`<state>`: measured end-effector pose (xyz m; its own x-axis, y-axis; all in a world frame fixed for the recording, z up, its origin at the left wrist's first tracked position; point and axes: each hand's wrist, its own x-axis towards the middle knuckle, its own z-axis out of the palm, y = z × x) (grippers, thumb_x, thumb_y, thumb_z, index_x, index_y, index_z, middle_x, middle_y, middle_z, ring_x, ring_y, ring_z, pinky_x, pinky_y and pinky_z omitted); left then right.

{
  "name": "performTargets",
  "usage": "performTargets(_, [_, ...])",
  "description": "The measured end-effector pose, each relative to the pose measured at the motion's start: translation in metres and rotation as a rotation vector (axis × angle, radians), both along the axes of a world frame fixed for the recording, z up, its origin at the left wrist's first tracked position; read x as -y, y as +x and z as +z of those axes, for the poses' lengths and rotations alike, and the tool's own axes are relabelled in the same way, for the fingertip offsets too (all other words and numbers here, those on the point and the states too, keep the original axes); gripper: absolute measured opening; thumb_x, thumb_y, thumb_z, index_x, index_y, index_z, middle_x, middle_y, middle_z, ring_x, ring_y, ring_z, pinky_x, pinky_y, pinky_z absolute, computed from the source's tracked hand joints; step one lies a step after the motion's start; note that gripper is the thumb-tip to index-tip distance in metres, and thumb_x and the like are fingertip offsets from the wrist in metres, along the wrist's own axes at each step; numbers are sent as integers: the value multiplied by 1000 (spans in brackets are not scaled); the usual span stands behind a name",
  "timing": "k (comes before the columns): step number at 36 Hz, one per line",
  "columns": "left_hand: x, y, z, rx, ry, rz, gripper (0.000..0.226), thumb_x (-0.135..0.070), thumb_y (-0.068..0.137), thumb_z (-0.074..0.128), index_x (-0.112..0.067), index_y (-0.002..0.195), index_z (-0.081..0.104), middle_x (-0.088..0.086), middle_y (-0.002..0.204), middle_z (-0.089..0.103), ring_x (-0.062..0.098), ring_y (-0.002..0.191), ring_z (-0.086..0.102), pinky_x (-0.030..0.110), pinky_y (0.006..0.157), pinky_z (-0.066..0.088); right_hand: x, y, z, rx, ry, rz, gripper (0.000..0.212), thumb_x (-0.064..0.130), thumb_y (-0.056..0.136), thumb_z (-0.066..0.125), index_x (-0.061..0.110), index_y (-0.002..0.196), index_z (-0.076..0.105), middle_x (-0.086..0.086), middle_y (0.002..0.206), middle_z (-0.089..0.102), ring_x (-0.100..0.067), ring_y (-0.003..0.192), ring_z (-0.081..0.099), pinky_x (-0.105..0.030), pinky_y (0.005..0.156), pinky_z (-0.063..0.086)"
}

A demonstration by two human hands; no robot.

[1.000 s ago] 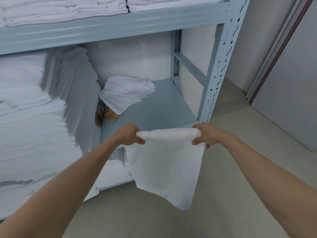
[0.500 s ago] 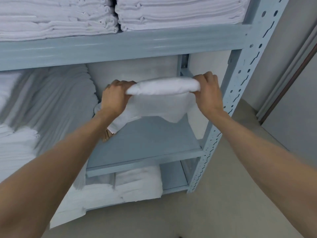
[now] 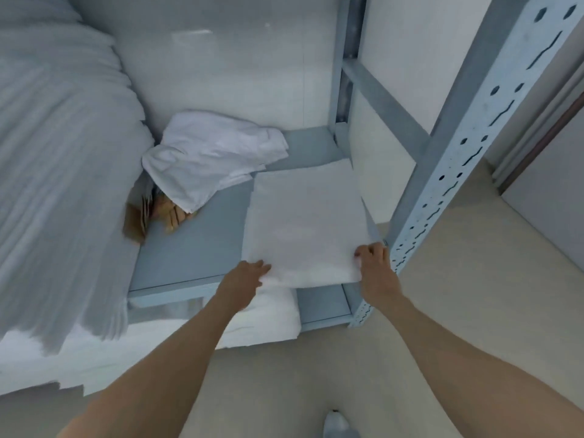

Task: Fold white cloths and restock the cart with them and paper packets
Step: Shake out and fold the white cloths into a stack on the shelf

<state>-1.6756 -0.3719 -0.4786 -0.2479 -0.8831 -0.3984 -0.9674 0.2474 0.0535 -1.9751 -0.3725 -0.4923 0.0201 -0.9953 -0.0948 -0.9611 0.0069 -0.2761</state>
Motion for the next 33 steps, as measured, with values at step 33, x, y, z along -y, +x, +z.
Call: performTargets(33, [61,-18,-21,-655,39,1060,61,-24,78,80,-2,124,47,15,128,53,34,112,56,38,89,49,92,-7,7,488,280,-437,51,50,93,57,2,110,54,-10,101,60,-33,100,61,-38,81,49])
